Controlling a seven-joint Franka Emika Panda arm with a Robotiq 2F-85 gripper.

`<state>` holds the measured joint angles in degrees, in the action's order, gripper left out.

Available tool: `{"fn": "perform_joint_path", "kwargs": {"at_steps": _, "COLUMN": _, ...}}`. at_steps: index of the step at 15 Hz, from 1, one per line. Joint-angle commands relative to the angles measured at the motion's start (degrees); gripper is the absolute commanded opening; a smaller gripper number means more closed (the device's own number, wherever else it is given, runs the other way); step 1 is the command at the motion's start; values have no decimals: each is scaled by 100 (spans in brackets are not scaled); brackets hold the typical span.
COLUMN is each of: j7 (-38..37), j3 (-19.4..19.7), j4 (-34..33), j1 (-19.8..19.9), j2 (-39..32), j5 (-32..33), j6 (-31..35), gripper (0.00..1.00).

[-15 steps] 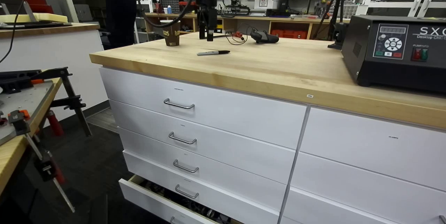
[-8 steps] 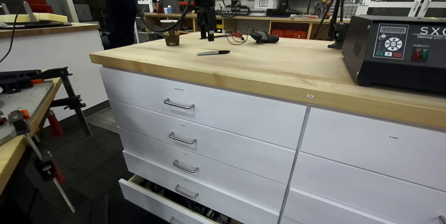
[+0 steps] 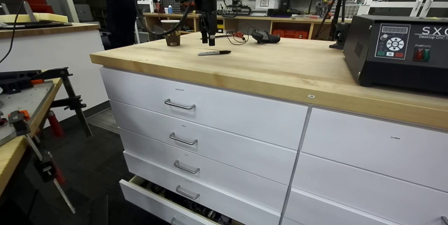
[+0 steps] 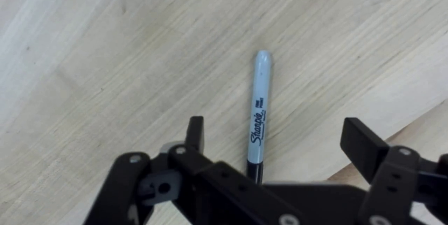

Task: Put the marker inside the mug cup

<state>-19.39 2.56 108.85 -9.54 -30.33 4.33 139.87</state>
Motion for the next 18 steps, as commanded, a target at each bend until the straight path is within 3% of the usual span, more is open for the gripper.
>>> {"fn": "perform_joint_path", "kwargs": {"at_steps": 1, "j7": -95, "j3": 24, "j4": -63, "j1": -31, "j2": -143, "j5": 13, "j6": -174, "gripper": 92}}
{"fn": "perform_joint_path", "kwargs": {"at_steps": 2, "j7": -90, "j3": 25, "j4": -65, "j1": -36, "j2": -183, "j5": 13, "j6": -166, "gripper": 72}}
{"fn": "perform_joint_path", "kwargs": {"at_steps": 12, "j7": 3, "j3": 48, "j4": 8, "j1": -17, "j2": 20, "j5": 34, "j6": -289, "gripper": 7}}
{"fn": "perform_joint_path", "kwargs": {"at_steps": 14, "j7": 76, "j3": 38, "j4": 87, "j1": 7, "j2": 210, "j5": 43, "j6": -431, "gripper": 0}}
{"fn": "perform_joint_path", "kwargs": {"at_steps": 18, "j7": 239, "j3": 15, "j4": 225, "j1": 36, "j2": 708, "j5": 128, "j6": -884, "gripper": 0}}
